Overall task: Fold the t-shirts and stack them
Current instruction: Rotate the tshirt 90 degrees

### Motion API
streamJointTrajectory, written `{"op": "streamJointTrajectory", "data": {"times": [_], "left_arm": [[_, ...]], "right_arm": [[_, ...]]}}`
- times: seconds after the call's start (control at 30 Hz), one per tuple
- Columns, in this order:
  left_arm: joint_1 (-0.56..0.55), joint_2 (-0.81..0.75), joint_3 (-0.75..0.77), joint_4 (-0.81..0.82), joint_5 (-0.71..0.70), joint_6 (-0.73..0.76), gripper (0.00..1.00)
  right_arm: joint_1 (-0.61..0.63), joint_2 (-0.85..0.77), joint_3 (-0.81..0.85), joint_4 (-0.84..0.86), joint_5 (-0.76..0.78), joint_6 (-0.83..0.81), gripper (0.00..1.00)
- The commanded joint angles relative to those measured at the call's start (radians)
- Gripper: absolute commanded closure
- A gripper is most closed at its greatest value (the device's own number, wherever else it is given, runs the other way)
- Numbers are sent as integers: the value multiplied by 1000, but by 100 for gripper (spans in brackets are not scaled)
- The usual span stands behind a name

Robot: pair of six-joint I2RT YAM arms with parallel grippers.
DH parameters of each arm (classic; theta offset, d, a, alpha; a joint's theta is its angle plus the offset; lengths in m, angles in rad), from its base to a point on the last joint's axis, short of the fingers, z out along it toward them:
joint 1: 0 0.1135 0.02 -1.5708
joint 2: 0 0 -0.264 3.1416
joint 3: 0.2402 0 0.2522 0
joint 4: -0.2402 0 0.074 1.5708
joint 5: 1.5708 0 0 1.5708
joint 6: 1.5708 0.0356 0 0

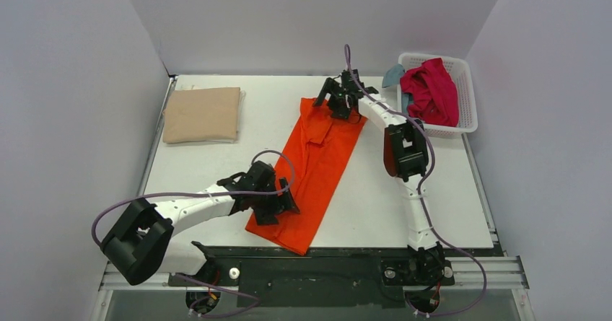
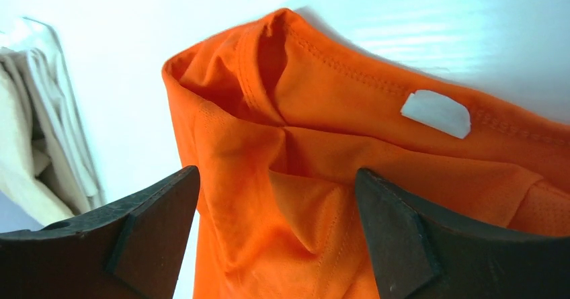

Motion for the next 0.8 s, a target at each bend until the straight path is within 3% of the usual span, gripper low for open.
{"op": "streamJointTrajectory", "data": {"times": [0.0,0.27,0.53,0.77], "left_arm": [[-86,14,61,-70,-80,-51,8],[-126,-3,132,-61,-156,-59,8],[-134,-183,133,-173,-316,-64,7],[-27,-296,64,-257,-364,-42,7]], "right_arm": [[5,42,86,31,-43,29,20],[-18,2,243,-160,36,-165,19],[-12,-194,3,-203,105,-145,26],[-1,-180,-80,-191,53,-84,34]]}}
